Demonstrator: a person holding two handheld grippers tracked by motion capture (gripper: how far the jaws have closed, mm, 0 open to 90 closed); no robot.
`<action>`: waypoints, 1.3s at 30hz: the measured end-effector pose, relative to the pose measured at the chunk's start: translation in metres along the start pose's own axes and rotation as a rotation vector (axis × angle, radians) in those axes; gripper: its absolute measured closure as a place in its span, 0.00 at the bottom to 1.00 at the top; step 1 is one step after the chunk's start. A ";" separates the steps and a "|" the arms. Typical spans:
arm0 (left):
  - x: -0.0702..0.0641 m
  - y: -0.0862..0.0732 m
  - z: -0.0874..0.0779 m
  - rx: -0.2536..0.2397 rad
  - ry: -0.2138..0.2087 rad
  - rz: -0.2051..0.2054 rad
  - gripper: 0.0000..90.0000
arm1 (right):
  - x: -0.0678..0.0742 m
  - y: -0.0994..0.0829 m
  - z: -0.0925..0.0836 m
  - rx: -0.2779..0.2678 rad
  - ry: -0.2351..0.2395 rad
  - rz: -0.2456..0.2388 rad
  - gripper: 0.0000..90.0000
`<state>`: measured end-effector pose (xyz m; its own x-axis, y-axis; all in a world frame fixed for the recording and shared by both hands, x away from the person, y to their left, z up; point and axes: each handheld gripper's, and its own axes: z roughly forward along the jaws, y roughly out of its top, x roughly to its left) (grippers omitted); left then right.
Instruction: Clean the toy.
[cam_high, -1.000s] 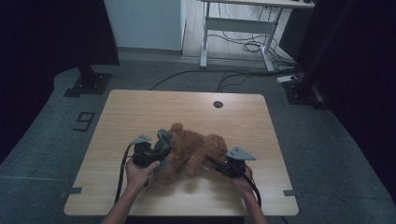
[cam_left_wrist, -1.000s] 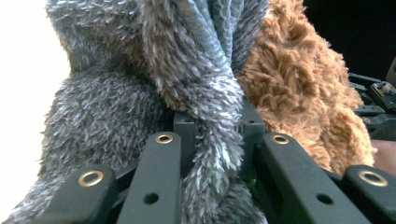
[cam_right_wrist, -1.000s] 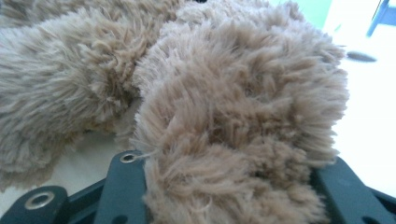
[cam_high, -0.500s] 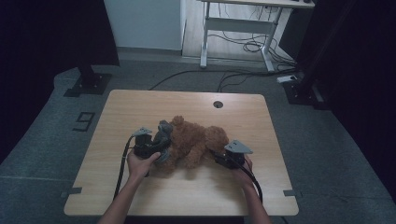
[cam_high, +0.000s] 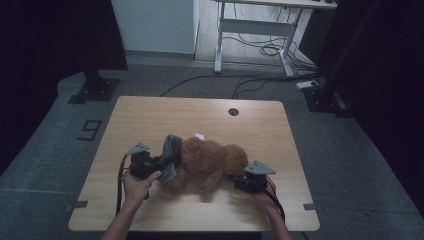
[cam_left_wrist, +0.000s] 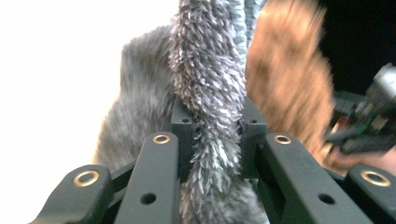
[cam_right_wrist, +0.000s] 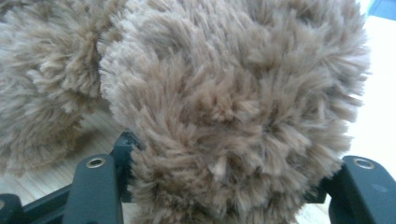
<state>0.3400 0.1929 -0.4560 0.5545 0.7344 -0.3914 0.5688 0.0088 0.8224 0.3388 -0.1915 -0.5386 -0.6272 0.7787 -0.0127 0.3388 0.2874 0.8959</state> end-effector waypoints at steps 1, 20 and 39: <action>-0.006 0.009 -0.006 -0.021 0.006 0.023 0.82 | 0.001 -0.001 0.000 -0.004 -0.005 -0.003 0.39; -0.082 0.030 0.102 0.158 0.017 0.233 0.81 | 0.000 -0.002 0.000 0.005 -0.010 0.026 0.35; -0.046 -0.013 0.081 0.131 -0.010 0.148 0.84 | -0.016 0.009 -0.018 -0.052 0.139 0.253 0.17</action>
<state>0.3562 0.1046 -0.4823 0.6435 0.7143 -0.2749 0.5544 -0.1873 0.8109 0.3392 -0.2110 -0.5228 -0.6184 0.7374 0.2718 0.4626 0.0620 0.8844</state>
